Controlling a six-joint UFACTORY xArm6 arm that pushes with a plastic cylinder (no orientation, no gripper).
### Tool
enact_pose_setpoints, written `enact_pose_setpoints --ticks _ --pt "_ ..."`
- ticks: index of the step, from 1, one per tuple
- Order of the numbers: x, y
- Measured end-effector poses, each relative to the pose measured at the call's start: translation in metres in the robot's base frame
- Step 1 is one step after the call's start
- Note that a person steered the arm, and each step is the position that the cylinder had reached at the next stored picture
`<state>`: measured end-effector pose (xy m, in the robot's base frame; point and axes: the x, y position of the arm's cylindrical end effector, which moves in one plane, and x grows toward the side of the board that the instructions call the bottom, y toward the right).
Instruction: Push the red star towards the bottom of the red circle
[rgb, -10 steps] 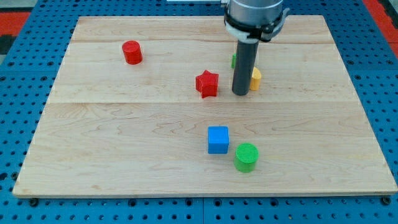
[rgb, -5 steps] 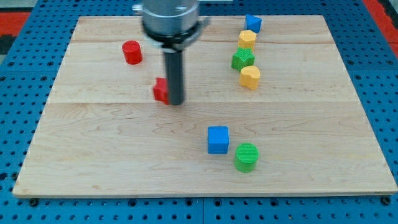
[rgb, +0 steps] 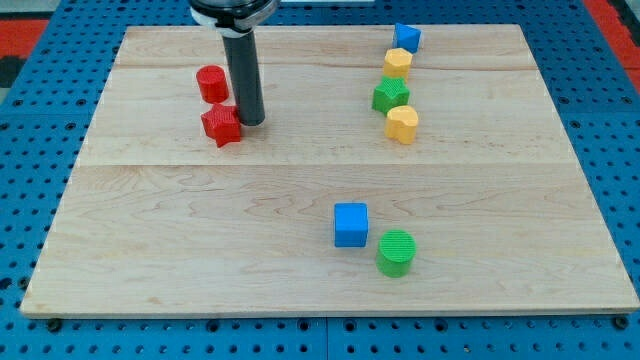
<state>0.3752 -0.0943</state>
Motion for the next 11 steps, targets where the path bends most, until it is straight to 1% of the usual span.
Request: enact_pose_setpoints --ticks 2,4,6,7,8,9,10,11 --pt "0.001 -0.009" --pt "0.018 -0.033" --pt "0.031 0.0" --pt "0.014 -0.035" --pt "0.001 -0.101" --pt "0.047 -0.132" --pt "0.087 -0.1" --pt "0.165 -0.119"
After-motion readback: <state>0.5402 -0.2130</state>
